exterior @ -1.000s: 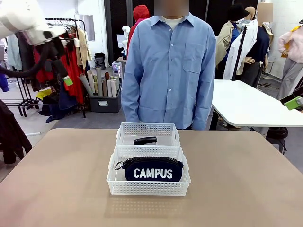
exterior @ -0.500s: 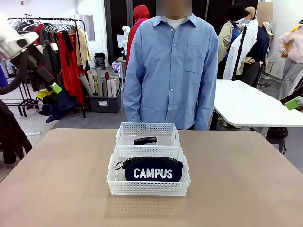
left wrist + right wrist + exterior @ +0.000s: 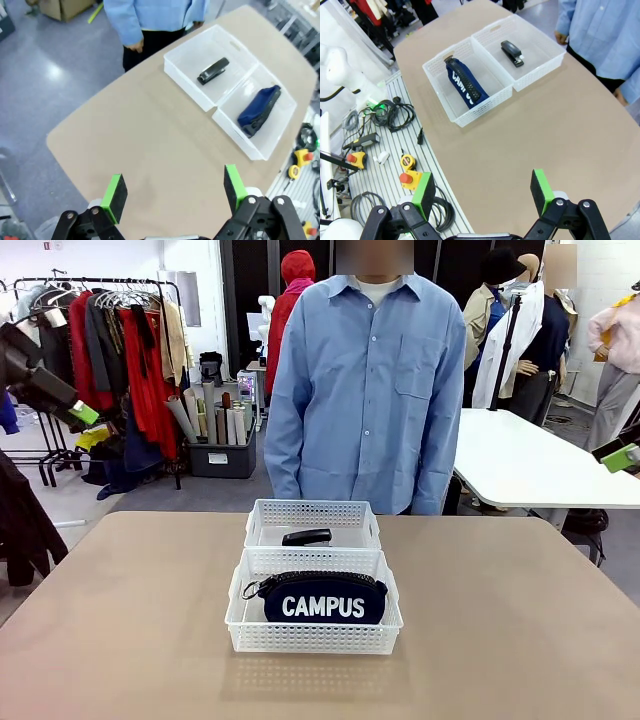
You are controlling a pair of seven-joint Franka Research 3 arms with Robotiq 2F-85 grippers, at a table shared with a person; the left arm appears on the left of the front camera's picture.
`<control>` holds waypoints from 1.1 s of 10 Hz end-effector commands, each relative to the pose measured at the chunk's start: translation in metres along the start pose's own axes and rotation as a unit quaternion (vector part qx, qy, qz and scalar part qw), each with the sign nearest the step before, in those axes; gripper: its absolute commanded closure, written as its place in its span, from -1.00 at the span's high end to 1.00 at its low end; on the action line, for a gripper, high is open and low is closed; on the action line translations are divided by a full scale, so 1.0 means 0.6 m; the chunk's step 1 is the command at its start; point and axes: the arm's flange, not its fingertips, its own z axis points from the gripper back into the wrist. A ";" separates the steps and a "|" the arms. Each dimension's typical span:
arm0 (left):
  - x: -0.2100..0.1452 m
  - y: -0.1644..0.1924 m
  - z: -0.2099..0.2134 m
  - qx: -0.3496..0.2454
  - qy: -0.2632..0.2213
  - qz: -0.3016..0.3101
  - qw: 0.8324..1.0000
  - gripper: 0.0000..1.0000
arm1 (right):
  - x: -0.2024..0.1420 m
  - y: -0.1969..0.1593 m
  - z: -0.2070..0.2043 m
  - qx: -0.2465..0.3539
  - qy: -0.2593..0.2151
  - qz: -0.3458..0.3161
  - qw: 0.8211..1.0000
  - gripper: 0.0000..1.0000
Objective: Distribute items into two baskets.
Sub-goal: Place the picked Stapler into the Organizing basket as instructed by the person.
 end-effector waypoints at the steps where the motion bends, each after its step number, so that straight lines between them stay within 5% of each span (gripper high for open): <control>1: -0.033 -0.021 -0.028 -0.013 -0.036 -0.006 0.999 1.00 | 0.003 0.001 0.000 0.002 -0.006 0.001 1.000 1.00; 5: -0.058 -0.019 -0.021 -0.008 -0.075 0.014 0.997 1.00 | 0.003 0.001 0.000 0.002 -0.006 0.001 1.000 1.00; 11: -0.047 -0.016 -0.015 -0.008 -0.060 0.019 0.998 1.00 | 0.003 0.001 0.000 0.002 -0.006 0.001 1.000 1.00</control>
